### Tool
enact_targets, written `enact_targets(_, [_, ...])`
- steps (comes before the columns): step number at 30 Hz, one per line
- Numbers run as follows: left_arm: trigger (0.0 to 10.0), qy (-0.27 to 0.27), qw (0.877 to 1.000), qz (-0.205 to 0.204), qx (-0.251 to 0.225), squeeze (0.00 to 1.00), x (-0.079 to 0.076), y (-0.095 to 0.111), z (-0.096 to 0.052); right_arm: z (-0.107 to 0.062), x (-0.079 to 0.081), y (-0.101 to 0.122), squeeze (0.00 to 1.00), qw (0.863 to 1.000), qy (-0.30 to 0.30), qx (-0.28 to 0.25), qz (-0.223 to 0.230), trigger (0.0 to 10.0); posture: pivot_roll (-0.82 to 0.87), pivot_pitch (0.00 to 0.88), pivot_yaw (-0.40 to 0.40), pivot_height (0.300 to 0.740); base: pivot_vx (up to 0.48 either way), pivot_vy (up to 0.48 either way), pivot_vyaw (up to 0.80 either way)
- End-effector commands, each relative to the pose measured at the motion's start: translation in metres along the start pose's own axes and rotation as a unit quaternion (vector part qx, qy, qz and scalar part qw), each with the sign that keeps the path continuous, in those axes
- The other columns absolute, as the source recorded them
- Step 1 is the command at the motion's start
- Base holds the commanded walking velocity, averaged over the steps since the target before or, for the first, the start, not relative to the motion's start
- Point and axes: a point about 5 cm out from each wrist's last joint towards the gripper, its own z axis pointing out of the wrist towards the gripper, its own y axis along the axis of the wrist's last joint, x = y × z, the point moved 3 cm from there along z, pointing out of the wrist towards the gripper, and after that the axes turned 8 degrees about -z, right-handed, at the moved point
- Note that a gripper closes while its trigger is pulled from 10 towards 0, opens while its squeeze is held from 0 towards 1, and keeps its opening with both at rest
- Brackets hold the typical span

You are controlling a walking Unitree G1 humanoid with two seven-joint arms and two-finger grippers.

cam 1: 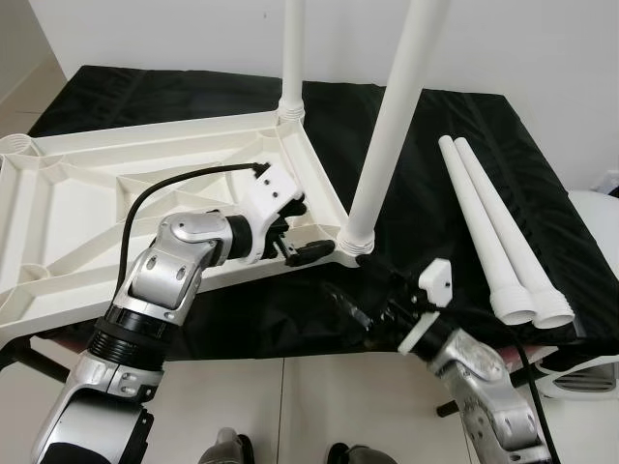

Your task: Building children table

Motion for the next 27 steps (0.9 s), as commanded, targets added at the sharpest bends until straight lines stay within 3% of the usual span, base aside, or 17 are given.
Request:
enact_targets(1, [10.0, 0.157, 0.987, -0.022, -0.005, 0.0, 0.027, -0.011, -0.005, 0.005, -0.003, 0.004, 0.0, 1.0, 0.007, -0.009, 0.006, 10.0, -0.02, 0.107, -0.034, 0.74, 0.0, 0.0, 0.0])
enact_targets(5, [10.0, 0.206, 0.977, -0.047, -0.027, 0.0, 0.038, -0.012, -0.017, 0.019, -0.01, 0.016, 0.0, 0.999, 0.027, -0.032, 0.004, 10.0, -0.02, 0.112, -0.035, 0.74, 0.0, 0.0, 0.0])
enact_targets(9, [10.0, 0.214, 0.975, -0.049, -0.036, 0.0, 0.04, -0.01, -0.02, 0.021, -0.011, 0.018, 0.0, 0.999, 0.031, -0.035, 0.004, 10.0, -0.01, 0.114, -0.035, 0.74, 0.0, 0.0, 0.0])
enact_targets(13, [10.0, 0.282, 0.953, -0.035, -0.109, 0.0, 0.049, 0.008, -0.037, 0.027, -0.021, 0.016, 0.0, 0.999, 0.042, -0.031, 0.002, 10.0, 0.0, 0.119, -0.045, 0.74, 0.0, 0.0, 0.0])
enact_targets(15, [10.0, 0.282, 0.953, -0.035, -0.109, 0.0, 0.049, 0.008, -0.037, 0.027, -0.021, 0.016, 0.0, 0.999, 0.042, -0.031, 0.002, 10.0, 0.0, 0.119, -0.045, 0.74, 0.0, 0.0, 0.0])
enact_targets(16, [10.0, 0.315, 0.937, -0.049, -0.142, 0.0, 0.054, 0.013, -0.05, 0.029, -0.025, 0.013, 0.0, 0.999, 0.048, -0.026, 0.005, 10.0, 0.01, 0.122, -0.052, 0.74, 0.0, 0.0, 0.0])
enact_targets(17, [10.0, 0.326, 0.932, -0.052, -0.15, 0.0, 0.055, 0.014, -0.054, 0.03, -0.027, 0.011, 0.0, 0.998, 0.051, -0.023, 0.005, 10.0, 0.01, 0.122, -0.052, 0.74, 0.0, 0.0, 0.0])
enact_targets(20, [10.0, 0.351, 0.923, -0.036, -0.154, 0.0, 0.054, 0.015, -0.062, 0.031, -0.033, 0.009, 0.0, 0.998, 0.054, -0.017, 0.001, 10.0, 0.02, 0.126, -0.06, 0.74, 0.0, 0.0, 0.0])
enact_targets(27, [10.0, 0.348, 0.921, -0.04, -0.169, 0.0, 0.039, 0.017, -0.064, 0.036, -0.051, 0.01, 0.0, 0.998, 0.055, -0.011, -0.005, 10.0, 0.03, 0.132, -0.07, 0.74, 0.0, 0.0, 0.0])
